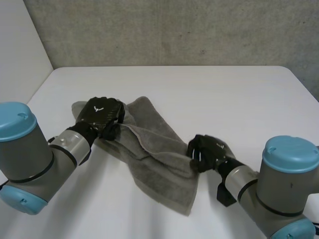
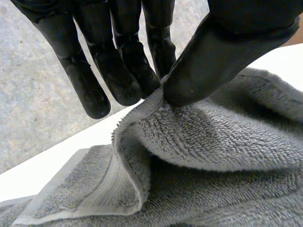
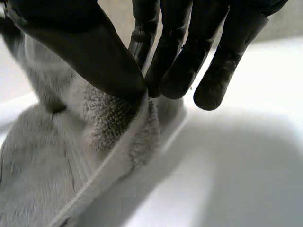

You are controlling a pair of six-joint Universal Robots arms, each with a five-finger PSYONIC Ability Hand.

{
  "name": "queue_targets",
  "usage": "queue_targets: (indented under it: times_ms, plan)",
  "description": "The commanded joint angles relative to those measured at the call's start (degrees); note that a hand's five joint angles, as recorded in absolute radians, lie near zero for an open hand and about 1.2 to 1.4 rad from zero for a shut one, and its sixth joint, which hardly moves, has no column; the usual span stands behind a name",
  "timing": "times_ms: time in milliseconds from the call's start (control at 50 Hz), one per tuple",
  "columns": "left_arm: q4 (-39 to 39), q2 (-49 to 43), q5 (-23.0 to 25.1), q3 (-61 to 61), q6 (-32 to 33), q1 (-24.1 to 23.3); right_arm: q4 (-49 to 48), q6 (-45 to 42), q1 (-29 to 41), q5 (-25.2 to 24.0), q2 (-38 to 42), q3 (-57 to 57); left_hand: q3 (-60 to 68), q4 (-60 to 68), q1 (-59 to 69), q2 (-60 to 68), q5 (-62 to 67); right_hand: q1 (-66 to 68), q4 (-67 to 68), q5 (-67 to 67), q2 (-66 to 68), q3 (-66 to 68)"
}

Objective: Fold the towel.

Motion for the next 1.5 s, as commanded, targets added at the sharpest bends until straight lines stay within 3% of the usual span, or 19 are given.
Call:
queue_targets:
  times_ms: [20, 140, 240, 520, 840, 1320, 1440, 1480, 1500]
  plan:
    - [0.0, -0.9, 0.5, -1.2, 0.5, 0.0, 0.2, -2.5, -6.7, -0.6, -6.3, -3.6, -23.2, -23.5, -22.4, -23.0, -22.4, 4.1, 3.7, 3.7, 5.8, 4.4]
    - [0.0, -0.9, 0.5, -1.7, 0.6, 0.3, 5.3, -13.6, -14.9, -4.5, -12.2, -5.9, -32.3, -32.6, -31.5, -32.1, -31.6, 4.1, 3.7, 3.7, 5.8, 4.4]
    - [0.1, -1.7, 0.5, -2.2, 0.5, 1.7, 6.4, -17.6, -18.5, -6.2, -12.8, -4.8, -40.9, -41.2, -40.1, -40.7, -40.1, 4.1, 3.7, 3.7, 5.8, 4.4]
    - [5.0, -10.3, -0.3, -1.0, -0.8, -0.8, 5.7, -17.9, -14.9, -6.5, -10.2, -1.9, -42.2, -42.6, -41.5, -42.1, -41.5, 4.1, 3.7, 3.7, 5.8, 4.4]
    - [11.6, -13.5, -2.2, 2.6, -0.2, -1.0, 5.6, -17.9, -15.1, -6.6, -8.7, -1.5, -41.2, -41.6, -40.5, -41.1, -40.5, 4.1, 3.7, 3.7, 5.8, 4.4]
    - [6.7, -22.0, -1.4, 12.4, -0.1, -1.7, 5.5, -18.0, -14.6, -6.6, -6.1, -1.7, -40.2, -40.5, -39.5, -40.0, -39.5, 4.1, 3.7, 3.7, 5.8, 4.4]
    - [5.3, -23.2, -1.4, 14.0, -0.1, -1.6, 5.0, -18.0, -14.6, -6.6, -5.5, -1.8, -36.5, -36.9, -35.8, -36.4, -35.8, 4.1, 3.7, 3.7, 5.8, 4.4]
    - [5.3, -23.3, -1.4, 14.3, -0.1, -1.6, 4.8, -18.0, -14.6, -6.6, -5.2, -1.8, -29.9, -30.3, -29.2, -29.8, -29.2, 4.1, 3.7, 3.7, 5.8, 4.4]
    - [5.3, -23.2, -1.4, 14.4, -0.2, -1.6, 4.7, -18.0, -14.6, -6.6, -5.1, -1.8, -18.3, -18.6, -17.6, -18.1, -17.6, 4.1, 3.7, 3.7, 5.8, 4.4]
